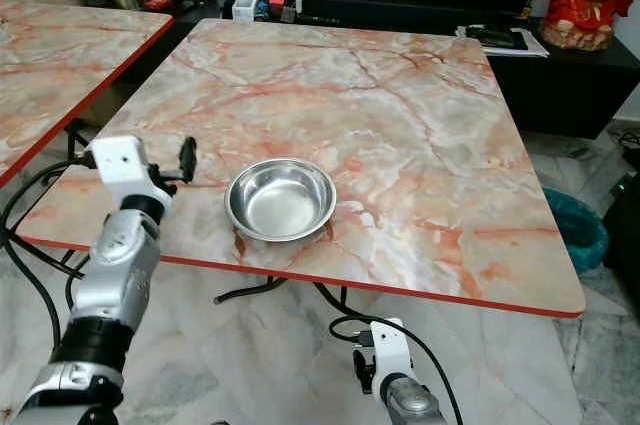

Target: Setting the table

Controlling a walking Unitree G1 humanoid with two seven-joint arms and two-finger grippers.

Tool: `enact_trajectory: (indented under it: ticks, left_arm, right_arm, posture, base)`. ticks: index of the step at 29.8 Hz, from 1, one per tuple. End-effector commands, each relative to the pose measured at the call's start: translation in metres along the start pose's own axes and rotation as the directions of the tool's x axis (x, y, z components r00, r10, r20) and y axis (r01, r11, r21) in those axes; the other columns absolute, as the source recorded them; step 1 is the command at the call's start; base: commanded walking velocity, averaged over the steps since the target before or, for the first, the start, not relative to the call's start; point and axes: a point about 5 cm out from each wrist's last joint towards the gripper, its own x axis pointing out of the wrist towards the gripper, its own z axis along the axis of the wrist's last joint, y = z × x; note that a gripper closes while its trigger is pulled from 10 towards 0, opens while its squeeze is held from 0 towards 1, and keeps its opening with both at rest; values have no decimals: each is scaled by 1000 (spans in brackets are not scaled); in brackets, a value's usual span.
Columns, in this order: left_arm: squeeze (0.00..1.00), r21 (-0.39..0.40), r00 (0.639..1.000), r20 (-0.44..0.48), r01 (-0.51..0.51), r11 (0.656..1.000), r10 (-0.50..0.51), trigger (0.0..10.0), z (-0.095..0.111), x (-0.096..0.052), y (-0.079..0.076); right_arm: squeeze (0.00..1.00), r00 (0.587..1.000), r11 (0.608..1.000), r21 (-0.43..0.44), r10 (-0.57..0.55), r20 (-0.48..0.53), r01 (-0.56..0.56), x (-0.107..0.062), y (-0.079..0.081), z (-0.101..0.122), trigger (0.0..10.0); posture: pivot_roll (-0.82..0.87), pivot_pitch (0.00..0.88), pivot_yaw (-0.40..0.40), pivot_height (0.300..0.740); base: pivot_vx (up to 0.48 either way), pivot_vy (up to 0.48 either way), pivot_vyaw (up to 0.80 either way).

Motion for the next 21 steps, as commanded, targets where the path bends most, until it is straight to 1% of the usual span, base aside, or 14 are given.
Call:
enact_trajectory:
  ticks: [1, 2, 3, 4, 6, 7, 10, 12, 16, 21]
  left_arm:
    - [0, 67, 1000, 22, 5, 998, -7, 10000, 0, -2, -1]
    - [0, 90, 1000, 29, 6, 996, -8, 10000, 0, -2, -1]
    - [0, 90, 1000, 29, 6, 996, -8, 10000, 0, -2, -1]
    - [0, 107, 999, 38, 5, 994, -9, 10000, -1, -3, -1]
    - [0, 198, 998, 60, 10, 980, -22, 10000, -1, -4, -3]
    - [0, 209, 997, 76, 8, 978, -25, 10000, -1, -4, -3]
    - [0, 203, 995, 97, 3, 979, -23, 10000, 3, -2, -4]
    - [0, 180, 994, 106, -8, 984, -12, 10000, 5, -2, -3]
    - [0, 164, 994, 109, -17, 986, 0, 10000, 6, -1, -3]
    - [0, 167, 993, 121, -29, 986, 8, 10000, 8, 1, -2]
  right_arm:
    - [0, 1000, 1000, -6, 0, 6, 0, 0, 0, 0, 10000]
    - [0, 1000, 1000, -5, 0, 6, 0, 0, -1, 0, 10000]
    - [0, 1000, 1000, -5, 0, 6, 0, 0, -1, 0, 10000]
    - [0, 1000, 1000, -5, -1, 6, 1, 0, -1, 0, 10000]
    - [0, 1000, 1000, -6, 0, 7, 1, 0, -1, 0, 10000]
    - [0, 1000, 1000, -7, 0, 8, 0, 0, 0, 0, 10000]
    - [0, 1000, 1000, -5, -1, 12, 1, 0, 0, 1, 10000]
    - [0, 1000, 1000, 1, -4, 15, 4, 0, 0, 2, 10000]
    - [0, 1000, 1000, 8, -7, 18, 6, 0, 0, 3, 10000]
    - [0, 1000, 1000, 13, -12, 17, 12, 0, -1, 2, 10000]
  posture:
    - [93, 7, -20, 715]
    - [93, 4, -19, 715]
    - [93, 4, -19, 715]
    - [93, 4, -19, 715]
    - [95, 5, -20, 715]
    - [95, 5, -20, 715]
    - [102, 18, -24, 715]
    - [99, 27, -24, 715]
    - [101, 34, -24, 715]
    - [102, 41, -24, 715]
  base:
    - [0, 0, 0]
    - [0, 0, 0]
    - [0, 0, 0]
    - [0, 0, 0]
    - [0, 0, 0]
    - [0, 0, 0]
    - [0, 0, 0]
    - [0, 0, 0]
    - [0, 0, 0]
    - [0, 389, 0]
